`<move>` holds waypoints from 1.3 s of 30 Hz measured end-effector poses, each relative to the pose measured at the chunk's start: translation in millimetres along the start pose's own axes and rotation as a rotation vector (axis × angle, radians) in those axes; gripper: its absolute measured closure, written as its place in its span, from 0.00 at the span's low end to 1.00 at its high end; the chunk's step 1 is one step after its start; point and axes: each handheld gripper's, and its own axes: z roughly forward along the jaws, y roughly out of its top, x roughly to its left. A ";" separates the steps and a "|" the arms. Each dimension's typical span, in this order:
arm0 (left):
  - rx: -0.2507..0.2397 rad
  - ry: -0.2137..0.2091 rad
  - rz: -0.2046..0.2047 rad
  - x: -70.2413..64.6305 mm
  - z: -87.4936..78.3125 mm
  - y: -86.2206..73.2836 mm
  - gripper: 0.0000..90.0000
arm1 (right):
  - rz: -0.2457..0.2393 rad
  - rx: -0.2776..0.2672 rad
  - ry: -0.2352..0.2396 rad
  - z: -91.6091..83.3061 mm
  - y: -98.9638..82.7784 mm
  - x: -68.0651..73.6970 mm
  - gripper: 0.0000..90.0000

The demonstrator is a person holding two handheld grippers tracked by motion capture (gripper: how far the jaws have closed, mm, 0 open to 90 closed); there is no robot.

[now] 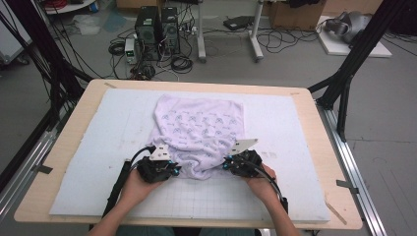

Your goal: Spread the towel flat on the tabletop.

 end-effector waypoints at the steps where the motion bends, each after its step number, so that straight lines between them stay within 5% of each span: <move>1: -0.016 -0.001 -0.001 0.8 -6.3 -0.1 0.92 | 0.013 -0.010 0.015 -4.3 0.3 0.5 0.94; 7: -0.083 0.030 -0.005 7.8 -46.2 6.7 0.92 | 0.006 -0.082 0.048 -34.3 8.4 6.1 0.95; 12: -0.129 0.045 -0.011 22.1 -62.9 26.1 0.92 | 0.002 -0.121 0.023 -48.5 26.0 -0.3 0.95; 15: -0.110 0.082 -0.038 39.4 -53.4 35.2 0.92 | 0.021 -0.126 0.006 -44.3 36.7 -12.6 0.95; 20: -0.015 0.108 -0.093 64.9 -11.7 36.8 0.92 | 0.079 -0.056 -0.027 -15.4 40.7 -39.9 0.95; 25: 0.073 0.113 -0.114 74.5 25.1 30.1 0.91 | 0.153 0.040 -0.016 13.1 28.0 -62.1 0.95; 27: 0.068 0.111 -0.115 75.1 27.4 30.2 0.90 | 0.158 0.036 -0.011 17.3 26.8 -64.9 0.93; 32: 0.017 0.111 -0.130 74.7 2.2 32.4 0.75 | 0.163 -0.032 -0.017 2.9 28.0 -63.2 0.77; 39: -0.060 0.108 -0.100 57.2 -42.7 28.7 0.66 | 0.091 -0.141 -0.022 -39.1 31.6 -39.6 0.70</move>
